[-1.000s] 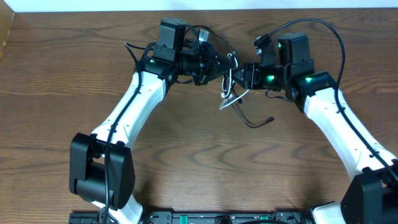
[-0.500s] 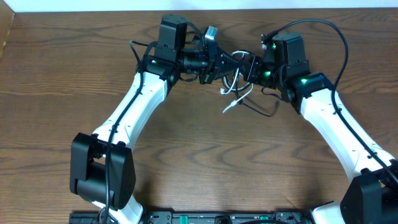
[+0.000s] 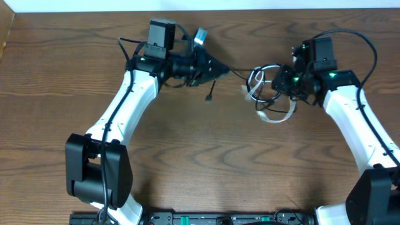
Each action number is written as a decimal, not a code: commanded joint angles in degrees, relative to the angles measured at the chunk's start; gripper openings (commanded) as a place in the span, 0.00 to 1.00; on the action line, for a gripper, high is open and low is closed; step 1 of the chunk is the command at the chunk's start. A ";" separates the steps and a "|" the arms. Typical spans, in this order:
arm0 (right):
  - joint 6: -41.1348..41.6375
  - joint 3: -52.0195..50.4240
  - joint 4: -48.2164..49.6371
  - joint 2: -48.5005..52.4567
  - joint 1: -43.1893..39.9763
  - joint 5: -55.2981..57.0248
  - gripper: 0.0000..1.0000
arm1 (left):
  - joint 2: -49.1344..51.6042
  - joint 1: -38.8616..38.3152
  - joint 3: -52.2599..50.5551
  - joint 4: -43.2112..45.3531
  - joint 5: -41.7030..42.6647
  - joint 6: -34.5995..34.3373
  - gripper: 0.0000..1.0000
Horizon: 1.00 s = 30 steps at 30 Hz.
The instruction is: Untangle cables
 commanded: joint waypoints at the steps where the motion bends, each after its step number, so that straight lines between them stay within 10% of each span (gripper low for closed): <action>1: -9.46 0.39 -0.46 -0.15 -2.49 -4.79 0.01 | -0.74 1.66 0.79 -8.83 -15.43 14.91 0.08; 12: -29.94 0.46 1.51 -0.17 -2.71 -22.47 0.01 | -0.74 1.66 0.79 -17.20 -19.23 34.49 0.08; 30: -59.67 0.52 -9.64 -3.48 -2.71 -48.35 0.01 | -0.66 1.44 0.79 -4.74 1.75 35.06 0.54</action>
